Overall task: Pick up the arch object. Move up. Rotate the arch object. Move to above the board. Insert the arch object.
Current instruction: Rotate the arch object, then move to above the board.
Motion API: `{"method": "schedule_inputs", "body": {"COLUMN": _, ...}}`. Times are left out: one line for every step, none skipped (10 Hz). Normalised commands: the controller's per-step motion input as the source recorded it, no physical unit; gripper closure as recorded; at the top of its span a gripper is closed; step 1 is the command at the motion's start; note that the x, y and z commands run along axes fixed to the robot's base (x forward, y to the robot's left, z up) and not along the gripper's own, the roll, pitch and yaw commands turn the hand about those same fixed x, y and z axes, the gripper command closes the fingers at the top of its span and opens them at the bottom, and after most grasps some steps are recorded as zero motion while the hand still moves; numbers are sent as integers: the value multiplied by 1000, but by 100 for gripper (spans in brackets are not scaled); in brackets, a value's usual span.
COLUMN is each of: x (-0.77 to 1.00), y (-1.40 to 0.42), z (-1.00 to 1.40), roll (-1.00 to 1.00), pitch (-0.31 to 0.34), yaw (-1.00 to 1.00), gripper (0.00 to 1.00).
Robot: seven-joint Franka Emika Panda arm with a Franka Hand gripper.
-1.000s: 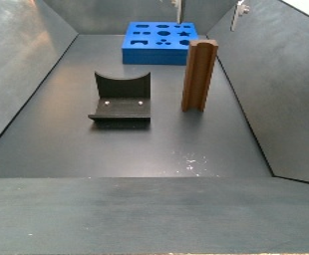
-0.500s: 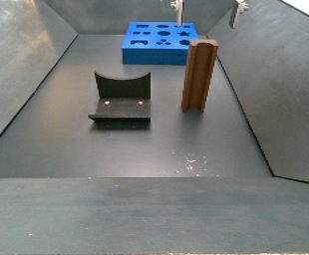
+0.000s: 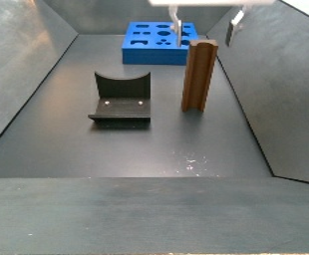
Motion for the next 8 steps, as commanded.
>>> {"method": "schedule_inputs", "body": {"x": 17, "y": -5, "z": -563, "roll": -49, "pitch": -54, "yaw": 45, "gripper": 0}}
{"method": "schedule_inputs", "body": {"x": 15, "y": -7, "z": -462, "roll": -51, "pitch": -55, "yaw": 43, "gripper": 0}}
{"method": "schedule_inputs", "body": {"x": 14, "y": -11, "z": -267, "roll": -56, "pitch": -61, "yaw": 41, "gripper": 0}}
{"method": "schedule_inputs", "body": {"x": 0, "y": 0, "z": 0, "roll": -59, "pitch": -63, "yaw": 39, "gripper": 100}}
{"method": "schedule_inputs", "body": {"x": -109, "y": -73, "z": 1000, "roll": -350, "pitch": 399, "yaw": -122, "gripper": 100}}
{"method": "schedule_inputs", "body": {"x": -106, "y": -72, "z": 1000, "roll": -348, "pitch": 391, "yaw": -120, "gripper": 100}}
{"method": "schedule_inputs", "body": {"x": -81, "y": -61, "z": 1000, "roll": -332, "pitch": 319, "yaw": -103, "gripper": 100}}
{"method": "schedule_inputs", "body": {"x": -65, "y": -50, "z": 1000, "roll": -288, "pitch": 250, "yaw": -84, "gripper": 100}}
